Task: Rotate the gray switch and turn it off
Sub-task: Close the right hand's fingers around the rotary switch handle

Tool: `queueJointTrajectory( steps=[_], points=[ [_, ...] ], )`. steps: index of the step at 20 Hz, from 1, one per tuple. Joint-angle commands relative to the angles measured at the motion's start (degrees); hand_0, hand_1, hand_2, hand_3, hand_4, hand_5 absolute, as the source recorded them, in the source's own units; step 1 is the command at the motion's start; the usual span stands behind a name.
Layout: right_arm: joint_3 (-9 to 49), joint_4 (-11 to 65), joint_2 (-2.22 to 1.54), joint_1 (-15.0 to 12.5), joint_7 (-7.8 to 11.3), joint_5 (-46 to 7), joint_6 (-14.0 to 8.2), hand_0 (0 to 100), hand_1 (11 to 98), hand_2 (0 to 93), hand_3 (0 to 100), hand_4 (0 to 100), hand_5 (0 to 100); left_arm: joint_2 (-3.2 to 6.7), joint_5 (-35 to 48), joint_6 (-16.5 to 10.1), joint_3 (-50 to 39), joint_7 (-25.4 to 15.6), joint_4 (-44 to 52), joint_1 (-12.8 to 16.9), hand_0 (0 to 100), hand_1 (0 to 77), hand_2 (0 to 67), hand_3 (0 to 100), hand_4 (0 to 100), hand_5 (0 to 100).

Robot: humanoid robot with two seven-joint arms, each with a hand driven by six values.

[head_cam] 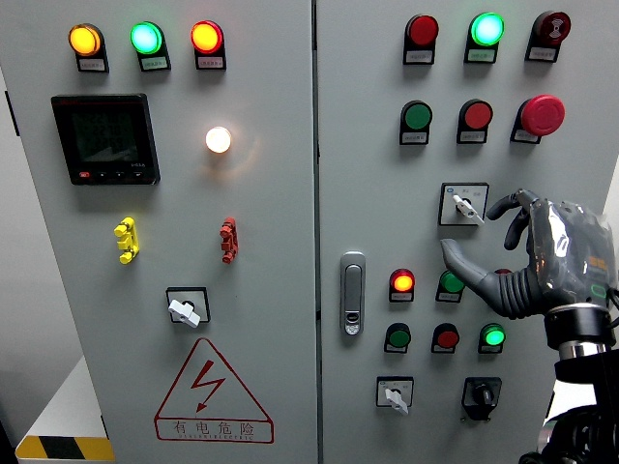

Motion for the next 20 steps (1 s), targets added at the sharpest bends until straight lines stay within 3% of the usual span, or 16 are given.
queueJointTrajectory(
  steps=[1, 17, 20],
  points=[
    [-0.02, -0.57, -0.03, 0.47, 0.08, -0.05, 0.00, 0, 44.2, 54.4, 85, 93, 96, 0.00, -0.01, 0.00, 0.00, 0.04, 0.00, -0.08, 0, 0.0, 10.1, 21, 12, 13],
    [-0.11, -3.29, -0.11, 2.23, 0.52, -0.31, 0.00, 0, 39.1, 61.3, 88, 93, 96, 0.00, -0.01, -0.09, 0.00, 0.04, 0.00, 0.00, 0, 0.0, 10.1, 21, 12, 13],
    [-0.02, -3.74, -0.11, 2.67, 0.52, -0.57, -0.08, 5, 38.2, 62.5, 89, 93, 96, 0.00, -0.01, 0.00, 0.00, 0.04, 0.00, 0.00, 0, 0.0, 10.1, 21, 12, 13]
  ],
)
